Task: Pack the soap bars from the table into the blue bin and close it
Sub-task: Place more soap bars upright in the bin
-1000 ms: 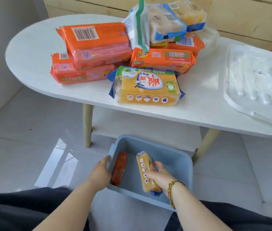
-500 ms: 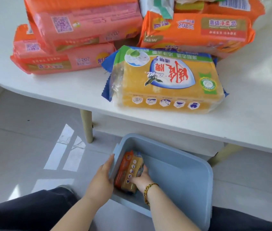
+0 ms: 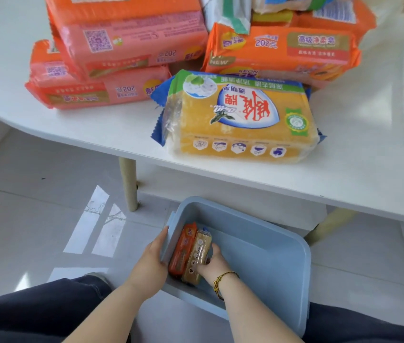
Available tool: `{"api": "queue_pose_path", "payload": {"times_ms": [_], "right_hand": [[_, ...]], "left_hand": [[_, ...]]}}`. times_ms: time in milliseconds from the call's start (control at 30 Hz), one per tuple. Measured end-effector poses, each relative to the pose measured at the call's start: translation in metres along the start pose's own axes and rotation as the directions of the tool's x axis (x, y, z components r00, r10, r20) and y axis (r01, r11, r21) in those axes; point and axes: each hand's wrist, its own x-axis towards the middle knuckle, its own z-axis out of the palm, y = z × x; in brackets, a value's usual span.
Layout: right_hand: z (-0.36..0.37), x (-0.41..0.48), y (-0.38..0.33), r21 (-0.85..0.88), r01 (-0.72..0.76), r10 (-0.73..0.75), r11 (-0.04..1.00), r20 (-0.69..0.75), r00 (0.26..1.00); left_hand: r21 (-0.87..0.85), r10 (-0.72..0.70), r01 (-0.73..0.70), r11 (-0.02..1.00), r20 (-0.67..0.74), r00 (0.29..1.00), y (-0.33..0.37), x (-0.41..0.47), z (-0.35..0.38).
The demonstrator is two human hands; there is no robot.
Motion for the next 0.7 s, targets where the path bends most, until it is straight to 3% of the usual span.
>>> {"api": "queue_pose_path", "payload": {"times_ms": [267, 367, 467, 533, 567, 633, 667, 700], "right_hand": [[-0.026, -0.049, -0.011, -0.146, 0.083, -0.098, 0.986, -0.102, 0.990], [-0.038, -0.090, -0.029, -0.247, 0.217, -0.256, 0.945, -0.140, 0.957], [-0.054, -0.140, -0.048, -0.340, 0.426, -0.501, 0.839, -0.176, 0.847], [-0.066, -0.174, -0.060, -0.414, 0.570, -0.690, 0.710, -0.244, 0.681], [-0.073, -0.193, -0.068, -0.473, 0.631, -0.787, 0.614, -0.302, 0.538], [-0.089, -0.222, -0.084, -0.628, 0.662, -0.895, 0.409, -0.417, 0.158], [-0.096, -0.234, -0.093, -0.698, 0.632, -0.901, 0.337, -0.435, 0.000], [-0.103, -0.245, -0.104, -0.748, 0.596, -0.900, 0.293, -0.427, -0.093]], "left_hand": [[-0.052, -0.047, 0.047, 0.998, 0.007, 0.999, 0.013, -0.024, -0.019], [-0.001, 0.013, -0.013, 1.000, -0.084, 0.996, 0.029, -0.043, -0.035], [0.013, 0.141, -0.143, 0.990, -0.255, 0.957, 0.053, -0.065, -0.053], [0.063, 0.292, -0.290, 0.955, -0.373, 0.881, 0.068, -0.081, -0.065], [0.113, 0.384, -0.373, 0.921, -0.434, 0.815, 0.076, -0.092, -0.072], [0.280, 0.587, -0.528, 0.802, -0.539, 0.605, 0.089, -0.113, -0.086], [0.380, 0.674, -0.574, 0.725, -0.564, 0.478, 0.095, -0.121, -0.093], [0.465, 0.730, -0.588, 0.662, -0.578, 0.365, 0.100, -0.128, -0.099]]}}
